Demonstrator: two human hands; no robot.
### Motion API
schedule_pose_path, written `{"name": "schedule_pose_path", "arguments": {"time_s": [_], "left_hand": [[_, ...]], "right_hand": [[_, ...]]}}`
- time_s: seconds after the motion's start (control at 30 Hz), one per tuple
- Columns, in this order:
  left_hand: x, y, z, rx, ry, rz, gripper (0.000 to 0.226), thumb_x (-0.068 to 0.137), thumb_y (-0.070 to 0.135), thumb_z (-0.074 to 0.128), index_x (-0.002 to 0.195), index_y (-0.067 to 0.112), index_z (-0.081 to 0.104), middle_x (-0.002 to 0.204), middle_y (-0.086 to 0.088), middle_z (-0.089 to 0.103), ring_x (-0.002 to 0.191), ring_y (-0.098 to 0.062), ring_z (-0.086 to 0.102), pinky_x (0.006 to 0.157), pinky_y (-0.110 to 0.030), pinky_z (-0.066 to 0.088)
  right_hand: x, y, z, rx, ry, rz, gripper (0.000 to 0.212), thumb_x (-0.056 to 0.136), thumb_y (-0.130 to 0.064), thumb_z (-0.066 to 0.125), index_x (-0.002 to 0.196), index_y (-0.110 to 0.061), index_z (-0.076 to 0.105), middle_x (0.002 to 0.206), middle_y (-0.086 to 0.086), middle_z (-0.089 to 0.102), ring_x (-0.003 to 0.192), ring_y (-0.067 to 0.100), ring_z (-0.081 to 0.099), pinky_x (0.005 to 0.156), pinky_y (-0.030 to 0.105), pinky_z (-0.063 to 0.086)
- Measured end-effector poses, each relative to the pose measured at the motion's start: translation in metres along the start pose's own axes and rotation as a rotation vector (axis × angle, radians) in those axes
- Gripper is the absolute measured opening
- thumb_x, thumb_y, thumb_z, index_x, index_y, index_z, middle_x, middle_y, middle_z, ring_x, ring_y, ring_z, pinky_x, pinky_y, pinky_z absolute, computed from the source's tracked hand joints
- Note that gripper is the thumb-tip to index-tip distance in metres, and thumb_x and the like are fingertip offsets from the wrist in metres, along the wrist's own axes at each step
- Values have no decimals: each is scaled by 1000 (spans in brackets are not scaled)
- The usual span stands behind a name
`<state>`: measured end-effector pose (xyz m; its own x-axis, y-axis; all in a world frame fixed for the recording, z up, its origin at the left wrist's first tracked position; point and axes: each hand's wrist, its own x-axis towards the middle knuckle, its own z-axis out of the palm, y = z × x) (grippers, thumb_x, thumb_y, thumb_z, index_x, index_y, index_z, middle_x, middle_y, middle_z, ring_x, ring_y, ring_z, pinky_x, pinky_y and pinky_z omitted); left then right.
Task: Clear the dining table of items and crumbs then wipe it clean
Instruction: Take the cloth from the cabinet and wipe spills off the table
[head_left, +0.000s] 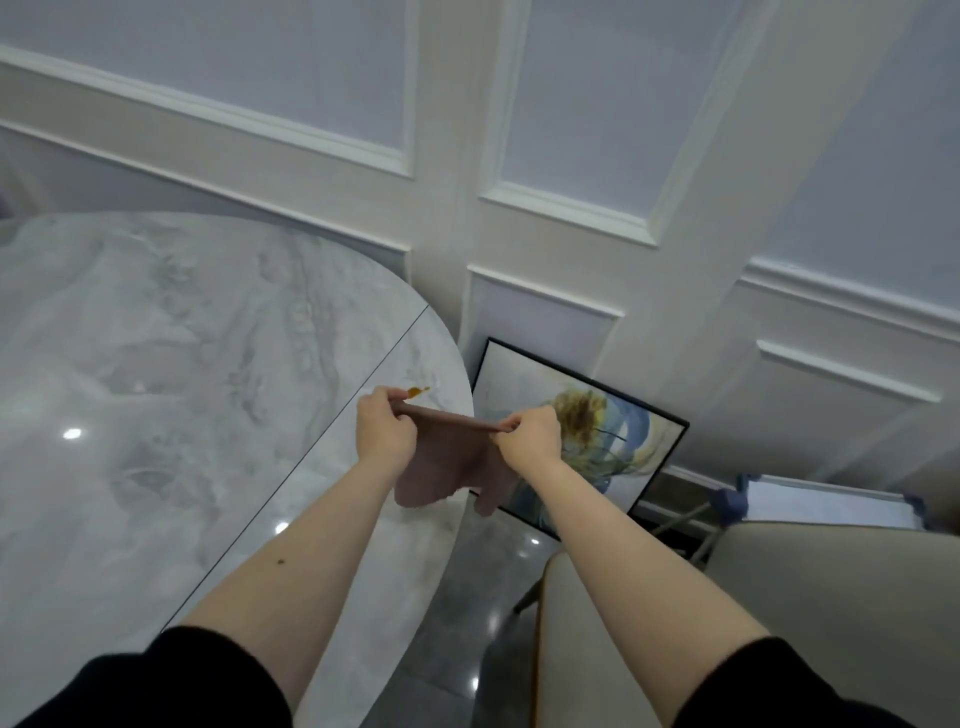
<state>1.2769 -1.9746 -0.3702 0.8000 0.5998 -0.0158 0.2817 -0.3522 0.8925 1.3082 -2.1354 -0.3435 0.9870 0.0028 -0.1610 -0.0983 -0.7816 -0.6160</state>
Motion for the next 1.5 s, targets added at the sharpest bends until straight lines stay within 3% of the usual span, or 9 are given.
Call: {"name": "schedule_pose_path", "arguments": {"time_s": [0.2, 0.37, 0.5, 0.67, 0.87, 0.93, 1.07, 1.3, 1.5], "left_hand": [[72, 13, 20, 91, 75, 108, 25, 82, -2, 45, 91, 13, 63, 108, -13, 51, 89, -27, 56, 83, -36, 48], [128, 21, 37, 74, 199, 94, 25, 82, -3, 46, 89, 13, 64, 108, -8, 39, 82, -20, 49, 77, -27, 42], [176, 26, 50, 5, 249, 118, 24, 83, -8, 46, 90, 7, 64, 105, -5, 37, 83, -14, 46, 84, -16, 37], [230, 17, 62, -57, 296, 105, 28, 80, -14, 45, 92, 4, 64, 105, -5, 41, 87, -15, 50, 87, -25, 44], [231, -68, 74, 104, 59, -161, 27, 84, -2, 50, 109, 4, 57, 110, -12, 49, 94, -26, 55, 79, -20, 39], [224, -87, 73, 208, 54, -146, 31, 88, -3, 49, 119, 0, 54, 118, -16, 49, 104, -29, 52, 83, -14, 32], [222, -116, 62, 549, -33, -7, 45, 92, 8, 48, 136, 7, 44, 146, -18, 37, 135, -34, 35, 112, -41, 28], [216, -156, 71, 850, -134, 0, 77, 81, 52, -8, 150, 23, 10, 159, 1, 5, 148, -19, 2, 117, -43, -2], [215, -162, 72, 854, -96, 47, 72, 85, 50, -7, 150, 21, 6, 159, 2, 4, 147, -18, 0, 116, -40, -8]], "right_hand": [[69, -25, 0, 20, 284, -116, 14, 88, -19, 56, 96, -19, 67, 113, 3, 51, 115, 23, 40, 97, 37, 28], [135, -45, 18, 171, 215, -185, 12, 87, -13, 54, 89, -19, 64, 94, 0, 62, 93, 20, 57, 84, 37, 46], [186, -63, 30, 324, 190, -237, 12, 89, -8, 51, 89, -14, 62, 95, 2, 60, 82, 12, 51, 70, 23, 37], [233, -73, 57, 284, 241, -395, 12, 86, -7, 55, 89, -16, 61, 87, -8, 53, 83, 13, 52, 73, 30, 45], [250, -24, 109, -432, -149, -577, 45, 82, -50, 40, 112, -24, 60, 111, -6, 60, 113, 15, 50, 113, 46, 15], [257, -22, 124, -382, -213, -648, 43, 88, -42, 37, 121, -22, 57, 120, -4, 59, 119, 16, 48, 115, 42, 12], [284, -38, 150, -390, -343, -852, 43, 99, -19, 34, 142, -21, 39, 149, 1, 38, 141, 19, 26, 117, 33, 8], [323, -40, 184, -661, -450, -1057, 51, 102, -41, 18, 150, -33, 4, 159, -6, -1, 147, 16, -6, 119, 35, -7], [313, -24, 207, -627, -400, -977, 64, 89, -50, -5, 150, -32, 2, 159, -6, 3, 147, 15, -2, 120, 42, -4]]}}
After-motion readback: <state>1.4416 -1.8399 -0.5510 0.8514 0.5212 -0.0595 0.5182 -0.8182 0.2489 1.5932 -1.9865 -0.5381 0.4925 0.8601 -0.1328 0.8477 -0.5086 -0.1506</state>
